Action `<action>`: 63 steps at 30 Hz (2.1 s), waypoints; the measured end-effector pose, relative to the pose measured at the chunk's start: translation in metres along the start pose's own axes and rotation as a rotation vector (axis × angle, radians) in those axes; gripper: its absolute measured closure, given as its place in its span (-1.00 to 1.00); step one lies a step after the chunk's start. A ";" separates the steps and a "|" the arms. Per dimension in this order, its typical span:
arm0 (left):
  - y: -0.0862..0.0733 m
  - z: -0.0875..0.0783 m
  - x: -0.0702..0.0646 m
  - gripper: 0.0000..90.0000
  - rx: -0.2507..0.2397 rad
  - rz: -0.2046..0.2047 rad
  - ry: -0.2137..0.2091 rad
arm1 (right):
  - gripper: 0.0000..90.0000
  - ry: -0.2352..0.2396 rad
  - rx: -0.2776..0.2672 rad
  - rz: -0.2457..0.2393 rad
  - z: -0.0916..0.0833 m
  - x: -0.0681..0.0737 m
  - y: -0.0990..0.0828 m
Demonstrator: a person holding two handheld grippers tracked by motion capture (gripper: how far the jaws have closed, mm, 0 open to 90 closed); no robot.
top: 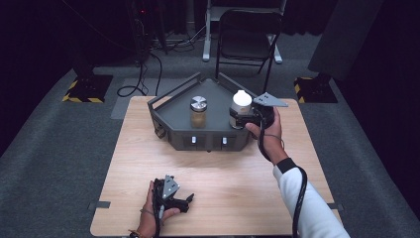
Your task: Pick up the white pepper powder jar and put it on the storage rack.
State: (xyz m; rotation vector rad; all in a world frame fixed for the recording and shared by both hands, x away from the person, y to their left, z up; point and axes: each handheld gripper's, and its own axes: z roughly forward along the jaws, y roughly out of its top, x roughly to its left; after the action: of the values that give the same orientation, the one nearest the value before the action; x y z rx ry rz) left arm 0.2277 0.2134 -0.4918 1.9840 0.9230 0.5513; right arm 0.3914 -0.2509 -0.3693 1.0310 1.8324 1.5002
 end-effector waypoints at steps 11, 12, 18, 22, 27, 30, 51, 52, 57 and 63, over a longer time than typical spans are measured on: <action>0.000 0.000 0.000 -0.98 0.003 -0.009 0.000 | -0.94 0.041 0.063 -0.094 -0.035 -0.002 0.049; 0.000 0.000 0.000 -0.98 0.003 -0.009 0.001 | -0.94 0.061 0.062 -0.089 -0.037 -0.005 0.051; 0.000 0.000 0.000 -0.98 0.003 -0.010 0.001 | -0.95 0.058 0.053 -0.099 -0.051 -0.006 0.055; 0.000 0.000 0.000 -0.98 0.002 -0.010 0.001 | -0.95 0.059 0.048 -0.090 -0.059 -0.009 0.054; 0.000 0.000 0.000 -0.98 0.003 -0.009 0.001 | -0.95 0.051 0.038 -0.092 -0.070 -0.012 0.052; 0.000 0.000 0.000 -0.98 0.003 -0.010 0.001 | -0.95 0.052 0.036 -0.091 -0.076 -0.014 0.049; 0.000 0.000 0.000 -0.98 0.000 -0.004 0.003 | -0.95 0.039 0.041 -0.115 -0.117 -0.016 0.002; 0.000 0.000 0.000 -0.98 0.001 -0.004 0.003 | -0.95 0.041 0.046 -0.119 -0.118 -0.016 -0.001; 0.000 0.000 0.000 -0.98 0.001 -0.004 0.002 | -0.95 0.048 0.057 -0.118 -0.127 -0.016 -0.016; 0.000 0.000 0.000 -0.98 0.000 -0.004 0.001 | -0.95 0.045 0.057 -0.130 -0.139 -0.014 -0.036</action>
State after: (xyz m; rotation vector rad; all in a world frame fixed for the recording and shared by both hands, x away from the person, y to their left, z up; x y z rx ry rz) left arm 0.2278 0.2132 -0.4919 1.9818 0.9282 0.5499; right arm 0.2796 -0.3421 -0.3737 0.8927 1.9441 1.4123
